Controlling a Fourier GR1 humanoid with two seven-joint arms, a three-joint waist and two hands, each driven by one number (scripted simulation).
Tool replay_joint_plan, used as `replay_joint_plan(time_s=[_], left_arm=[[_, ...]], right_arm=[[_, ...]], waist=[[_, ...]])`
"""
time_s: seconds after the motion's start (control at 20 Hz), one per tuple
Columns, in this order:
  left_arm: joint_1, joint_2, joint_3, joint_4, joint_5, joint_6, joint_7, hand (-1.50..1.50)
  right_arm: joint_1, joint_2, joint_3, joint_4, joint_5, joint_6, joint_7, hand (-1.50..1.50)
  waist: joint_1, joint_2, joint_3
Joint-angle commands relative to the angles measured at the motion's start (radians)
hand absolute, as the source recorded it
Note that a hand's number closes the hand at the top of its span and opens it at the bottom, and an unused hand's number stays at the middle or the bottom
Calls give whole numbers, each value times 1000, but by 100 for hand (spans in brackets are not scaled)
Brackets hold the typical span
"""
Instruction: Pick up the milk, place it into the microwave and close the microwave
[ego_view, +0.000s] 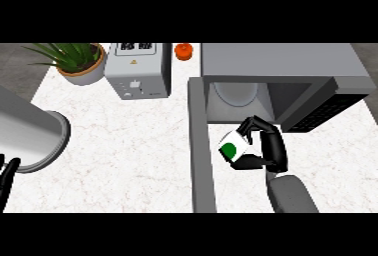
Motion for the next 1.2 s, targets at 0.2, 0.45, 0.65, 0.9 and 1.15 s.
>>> replay_joint_plan(time_s=[0.2,0.45,0.65,0.9,1.15], left_arm=[[17,1,-14,-33,1,-25,33,-150],[-44,13,60,92,37,-50,-42,-150],[-54,1,21,59,12,-41,-15,-150],[-82,12,13,78,15,-54,-12,-150],[-89,8,3,97,-26,-44,-14,-150]], right_arm=[[-346,-27,-93,264,78,-163,191,150],[-461,-97,-182,556,76,-162,17,150],[-606,-134,-229,710,86,-213,27,150],[-686,-175,-278,799,98,-364,52,150],[-710,-187,-252,835,168,-554,-18,150]], waist=[[16,5,1],[24,12,1],[40,18,2],[63,32,3],[73,36,3]])
